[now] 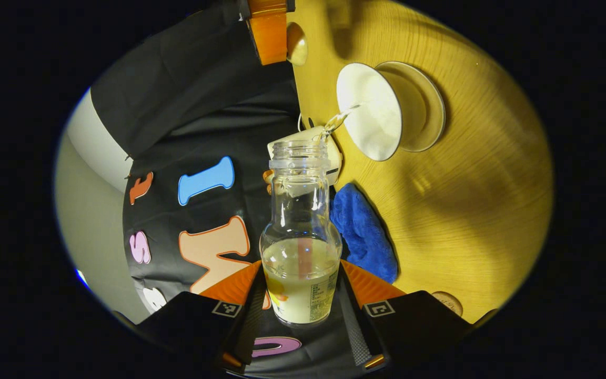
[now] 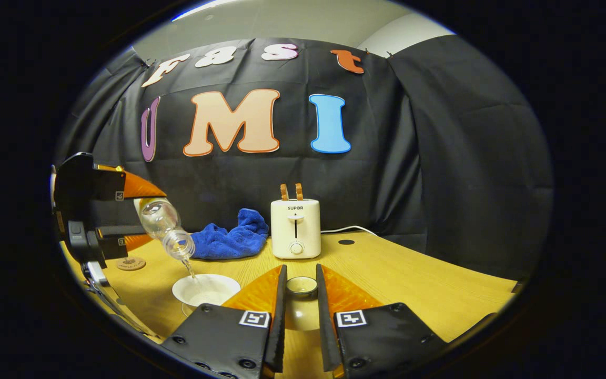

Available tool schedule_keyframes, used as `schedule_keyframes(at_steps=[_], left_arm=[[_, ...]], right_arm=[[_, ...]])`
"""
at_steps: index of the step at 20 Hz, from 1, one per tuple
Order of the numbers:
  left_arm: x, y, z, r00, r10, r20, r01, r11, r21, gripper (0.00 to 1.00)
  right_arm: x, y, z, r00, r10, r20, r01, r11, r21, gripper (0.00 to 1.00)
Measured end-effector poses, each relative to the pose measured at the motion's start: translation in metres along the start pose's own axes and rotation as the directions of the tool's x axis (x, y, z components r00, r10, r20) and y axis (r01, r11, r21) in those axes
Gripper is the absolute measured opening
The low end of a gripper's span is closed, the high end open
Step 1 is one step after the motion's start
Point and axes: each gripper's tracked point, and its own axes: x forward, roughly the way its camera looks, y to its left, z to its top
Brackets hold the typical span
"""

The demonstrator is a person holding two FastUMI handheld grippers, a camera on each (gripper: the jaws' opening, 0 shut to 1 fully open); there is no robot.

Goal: Open the teacup lid with one hand, grasp the water bottle and pour water into the teacup with the other hand; after pouring, place the water bottle on the coaster and then close the teacup lid.

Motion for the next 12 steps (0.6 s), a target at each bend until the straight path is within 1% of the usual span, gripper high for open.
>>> schedule_keyframes(at_steps=[6, 8, 12], left_arm=[[0.0008, -0.0004, -0.0017, 1.0, 0.01, -0.006, -0.01, 1.0, 0.017, 0.69], [-0.0006, 0.0027, -0.0012, 1.0, 0.017, -0.003, -0.017, 0.999, 0.038, 0.69], [0.0022, -0.0038, 0.0027, 1.0, 0.001, 0.003, -0.001, 1.0, 0.024, 0.68]], right_arm=[[0.0001, -0.0018, -0.0002, 1.0, -0.01, 0.0, 0.01, 1.0, 0.0, 0.31], [0.0, -0.0007, 0.0005, 1.0, -0.008, -0.001, 0.008, 1.0, 0.0, 0.31], [0.0001, -0.0008, -0.0001, 1.0, -0.004, -0.002, 0.004, 1.0, 0.001, 0.31]])
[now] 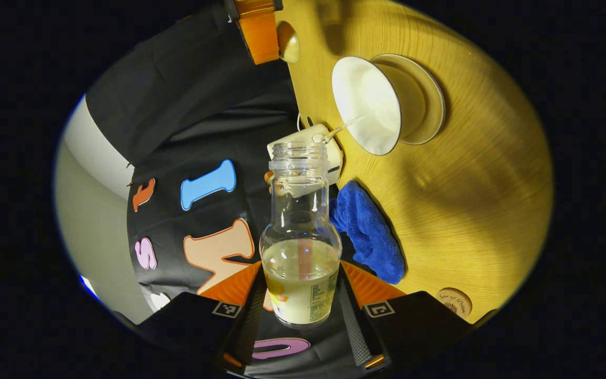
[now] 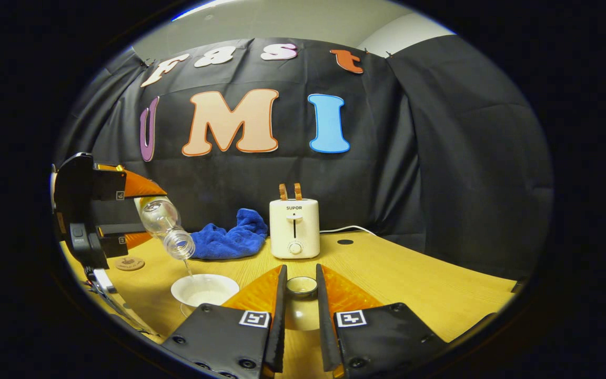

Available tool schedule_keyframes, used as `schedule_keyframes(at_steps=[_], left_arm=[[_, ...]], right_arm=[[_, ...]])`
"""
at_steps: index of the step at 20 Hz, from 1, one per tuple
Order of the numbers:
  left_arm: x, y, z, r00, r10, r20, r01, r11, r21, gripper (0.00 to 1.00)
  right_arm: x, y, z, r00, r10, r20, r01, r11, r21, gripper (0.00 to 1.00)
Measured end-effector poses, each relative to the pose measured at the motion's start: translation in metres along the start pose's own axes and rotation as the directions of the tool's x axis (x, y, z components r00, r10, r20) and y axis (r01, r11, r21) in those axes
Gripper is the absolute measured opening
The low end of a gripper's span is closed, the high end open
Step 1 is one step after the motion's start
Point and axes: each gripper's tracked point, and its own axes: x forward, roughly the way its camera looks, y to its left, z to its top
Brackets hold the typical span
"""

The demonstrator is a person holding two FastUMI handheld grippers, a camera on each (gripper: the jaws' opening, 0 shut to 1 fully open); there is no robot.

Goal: Open the teacup lid with one hand, grasp the water bottle and pour water into the teacup with the other hand; after pouring, place the water bottle on the coaster and then close the teacup lid.

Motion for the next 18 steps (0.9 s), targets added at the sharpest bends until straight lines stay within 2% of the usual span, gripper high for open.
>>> schedule_keyframes(at_steps=[3, 5, 8, 10, 13, 15, 16, 17, 18], left_arm=[[0.004, -0.009, 0.002, 1.0, -0.029, 0.002, 0.029, 0.998, -0.048, 0.69], [0.004, -0.017, 0.004, 0.998, -0.059, 0.006, 0.059, 0.991, -0.121, 0.69], [0.002, -0.023, 0.009, 0.997, -0.079, 0.027, 0.083, 0.96, -0.266, 0.69], [-0.001, -0.035, 0.008, 0.993, -0.114, 0.028, 0.116, 0.918, -0.379, 0.68], [-0.006, -0.041, 0.008, 0.989, -0.145, 0.034, 0.141, 0.837, -0.528, 0.69], [-0.009, -0.043, 0.005, 0.986, -0.164, 0.035, 0.15, 0.762, -0.63, 0.68], [-0.01, -0.045, 0.002, 0.984, -0.176, 0.036, 0.152, 0.712, -0.685, 0.68], [-0.016, -0.047, -0.005, 0.982, -0.185, 0.038, 0.147, 0.622, -0.769, 0.68], [-0.02, -0.047, -0.011, 0.982, -0.183, 0.035, 0.134, 0.56, -0.818, 0.69]], right_arm=[[0.0, 0.0, 0.0, 1.0, 0.003, -0.001, -0.003, 1.0, 0.0, 0.31], [-0.001, 0.001, 0.001, 1.0, 0.004, -0.001, -0.004, 1.0, 0.0, 0.31], [0.0, 0.001, 0.001, 1.0, 0.006, -0.001, -0.006, 1.0, 0.0, 0.31], [0.001, 0.0, 0.0, 1.0, 0.005, 0.0, -0.005, 1.0, 0.0, 0.31], [0.0, 0.001, 0.0, 1.0, 0.006, -0.001, -0.006, 1.0, 0.0, 0.31], [0.001, 0.0, 0.0, 1.0, 0.006, 0.0, -0.006, 1.0, 0.0, 0.31], [0.001, 0.0, 0.0, 1.0, 0.006, -0.001, -0.006, 1.0, 0.0, 0.31], [0.0, 0.001, 0.0, 1.0, 0.006, 0.0, -0.006, 1.0, 0.0, 0.31], [0.0, 0.0, 0.0, 1.0, 0.006, 0.0, -0.006, 1.0, 0.0, 0.31]])
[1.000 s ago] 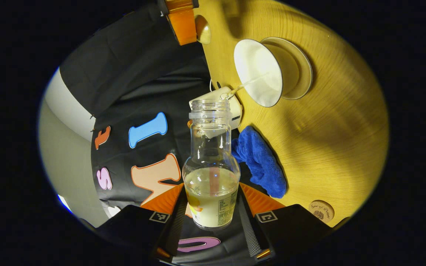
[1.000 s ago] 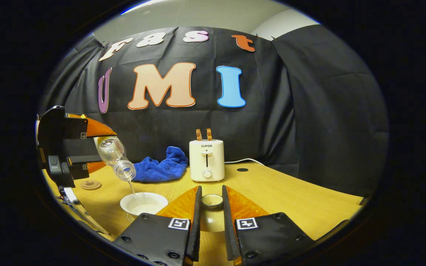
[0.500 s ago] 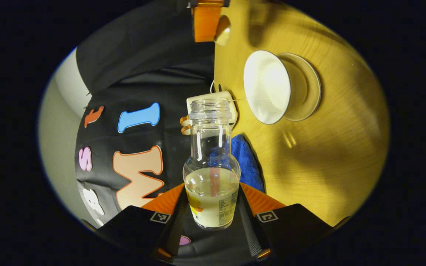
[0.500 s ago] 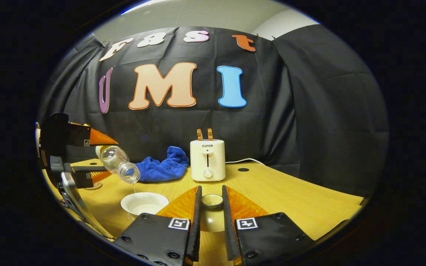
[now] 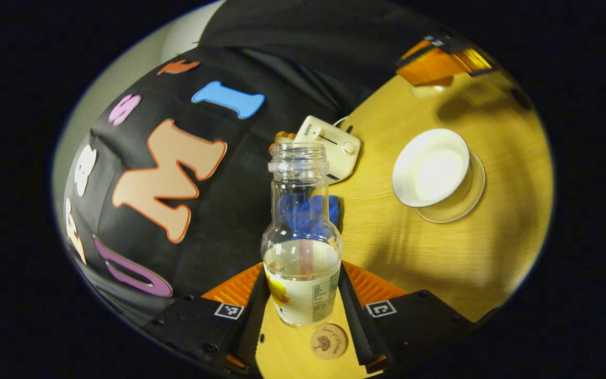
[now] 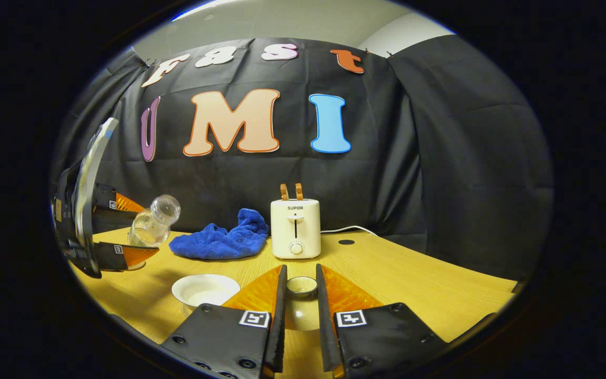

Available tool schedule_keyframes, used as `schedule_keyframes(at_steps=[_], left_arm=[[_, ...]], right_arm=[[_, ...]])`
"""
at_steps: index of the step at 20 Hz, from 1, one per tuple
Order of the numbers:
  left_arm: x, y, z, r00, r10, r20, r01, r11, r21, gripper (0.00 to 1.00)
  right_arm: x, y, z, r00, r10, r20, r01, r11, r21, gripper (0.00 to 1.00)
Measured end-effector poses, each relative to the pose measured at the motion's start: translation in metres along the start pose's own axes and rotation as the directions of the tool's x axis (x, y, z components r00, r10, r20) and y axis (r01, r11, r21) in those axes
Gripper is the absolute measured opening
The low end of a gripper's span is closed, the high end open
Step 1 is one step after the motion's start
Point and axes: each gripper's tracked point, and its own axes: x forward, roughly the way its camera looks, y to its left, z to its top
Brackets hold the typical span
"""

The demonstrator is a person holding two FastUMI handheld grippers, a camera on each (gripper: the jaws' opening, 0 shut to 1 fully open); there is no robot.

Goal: Open the teacup lid with one hand, grasp the water bottle and pour water into the teacup with the other hand; after pouring, place the water bottle on the coaster and then close the teacup lid.

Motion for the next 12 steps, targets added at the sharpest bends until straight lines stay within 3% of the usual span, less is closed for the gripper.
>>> schedule_keyframes(at_steps=[4, 8, 12], left_arm=[[-0.012, 0.017, -0.019, 1.0, 0.001, -0.013, -0.004, 0.967, -0.253, 0.65], [-0.018, 0.037, -0.036, 1.0, 0.018, -0.009, -0.02, 0.855, -0.519, 0.69], [-0.008, 0.045, -0.049, 0.997, 0.077, 0.007, -0.051, 0.729, -0.682, 0.68]], right_arm=[[0.0, 0.0, 0.0, 1.0, 0.0, 0.001, 0.0, 1.0, 0.0, 0.31], [-0.001, 0.001, 0.0, 1.0, 0.0, 0.001, 0.0, 1.0, 0.0, 0.31], [0.0, 0.001, 0.001, 1.0, 0.0, 0.002, 0.0, 1.0, -0.001, 0.31]])
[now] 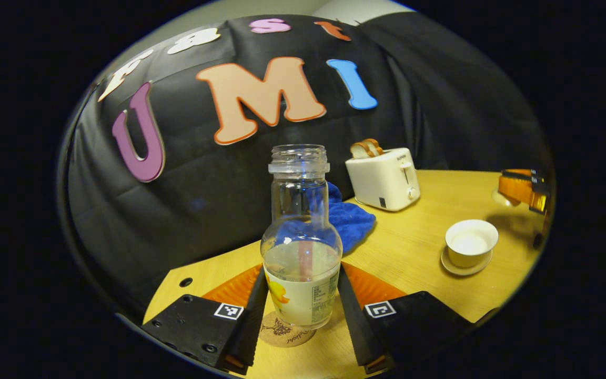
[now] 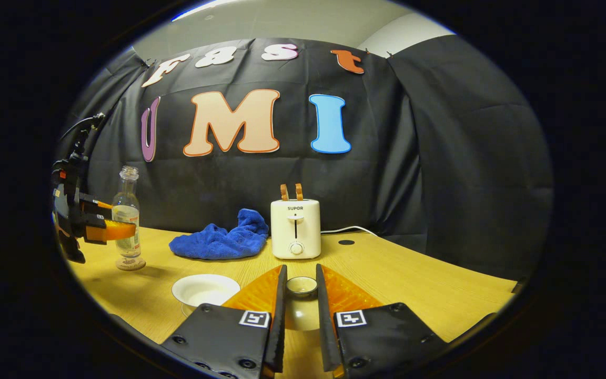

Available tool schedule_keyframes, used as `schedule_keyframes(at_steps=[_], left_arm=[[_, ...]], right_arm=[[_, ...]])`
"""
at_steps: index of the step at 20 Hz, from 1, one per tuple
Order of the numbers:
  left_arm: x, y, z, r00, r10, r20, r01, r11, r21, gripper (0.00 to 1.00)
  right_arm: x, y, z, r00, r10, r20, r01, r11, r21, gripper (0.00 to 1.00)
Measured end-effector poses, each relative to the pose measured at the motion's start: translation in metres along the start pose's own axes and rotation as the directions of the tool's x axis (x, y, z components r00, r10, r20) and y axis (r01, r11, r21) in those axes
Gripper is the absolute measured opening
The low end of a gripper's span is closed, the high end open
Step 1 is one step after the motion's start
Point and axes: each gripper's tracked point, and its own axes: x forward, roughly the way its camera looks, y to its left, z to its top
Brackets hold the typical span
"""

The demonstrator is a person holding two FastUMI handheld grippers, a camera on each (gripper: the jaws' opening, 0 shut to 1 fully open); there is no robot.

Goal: Open the teacup lid with one hand, grasp the water bottle and pour water into the teacup with the other hand; after pouring, place the water bottle on the coaster and then close the teacup lid.

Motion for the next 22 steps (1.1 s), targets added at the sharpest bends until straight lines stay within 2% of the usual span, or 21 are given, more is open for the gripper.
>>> schedule_keyframes(at_steps=[2, 6, 10, 15, 22], left_arm=[[-0.001, 0.009, -0.005, 1.0, 0.016, 0.012, -0.015, 0.998, -0.063, 0.68], [0.005, 0.027, -0.02, 0.998, 0.065, 0.016, -0.064, 0.993, -0.101, 0.68], [0.007, 0.041, -0.031, 0.997, 0.074, -0.001, -0.074, 0.984, -0.165, 0.69], [0.015, 0.047, -0.049, 0.996, 0.082, -0.029, -0.086, 0.973, -0.213, 0.69], [0.015, 0.051, -0.056, 0.995, 0.101, -0.015, -0.102, 0.969, -0.225, 0.71]], right_arm=[[-0.001, 0.0, 0.0, 1.0, 0.0, 0.0, 0.0, 1.0, 0.0, 0.31], [-0.001, -0.001, 0.0, 1.0, 0.0, 0.0, 0.0, 1.0, 0.0, 0.31], [-0.001, 0.0, 0.0, 1.0, 0.0, -0.001, 0.0, 1.0, 0.0, 0.31], [-0.001, 0.0, 0.0, 1.0, 0.0, -0.001, 0.0, 1.0, 0.0, 0.31], [-0.001, 0.0, 0.0, 1.0, 0.0, -0.001, 0.0, 1.0, 0.0, 0.31]])
